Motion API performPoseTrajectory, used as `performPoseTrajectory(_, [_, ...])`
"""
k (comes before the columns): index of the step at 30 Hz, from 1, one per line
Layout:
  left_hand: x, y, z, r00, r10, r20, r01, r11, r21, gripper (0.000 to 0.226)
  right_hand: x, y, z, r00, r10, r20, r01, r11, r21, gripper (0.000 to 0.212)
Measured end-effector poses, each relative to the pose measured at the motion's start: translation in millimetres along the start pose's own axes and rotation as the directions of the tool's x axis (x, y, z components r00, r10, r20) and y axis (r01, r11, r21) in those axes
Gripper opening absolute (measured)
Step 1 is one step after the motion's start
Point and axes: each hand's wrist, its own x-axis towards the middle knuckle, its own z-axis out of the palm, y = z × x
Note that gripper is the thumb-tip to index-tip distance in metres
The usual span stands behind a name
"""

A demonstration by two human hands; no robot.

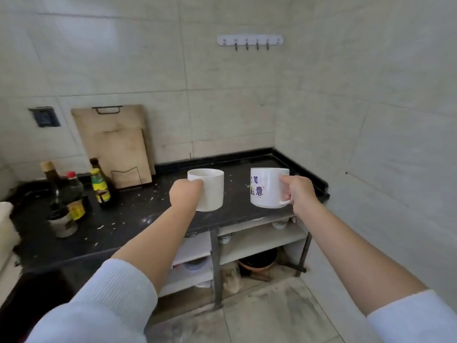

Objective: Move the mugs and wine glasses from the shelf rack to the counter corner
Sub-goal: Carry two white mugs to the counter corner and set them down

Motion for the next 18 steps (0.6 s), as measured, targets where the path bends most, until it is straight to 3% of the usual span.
performPoseTrajectory(9, [121.0, 54.0, 167.9, 0.987, -0.120, 0.103, 0.133, 0.983, -0.129, 0.037, 198.4, -3.2, -25.3, 0.997, 0.072, -0.040, -0.078, 0.984, -0.160, 0.034])
performPoseTrajectory(13, [165.7, 74.1, 215.6, 0.956, -0.212, 0.201, 0.263, 0.924, -0.278, 0.018, 267.7, -3.7, -19.7, 0.982, 0.182, -0.051, -0.188, 0.974, -0.129, 0.034])
performPoseTrajectory(18, [232.5, 88.0, 276.3, 0.947, -0.237, 0.219, 0.299, 0.899, -0.320, 0.029, 358.1, -1.7, -5.1, 0.972, 0.229, -0.050, -0.235, 0.950, -0.207, 0.033])
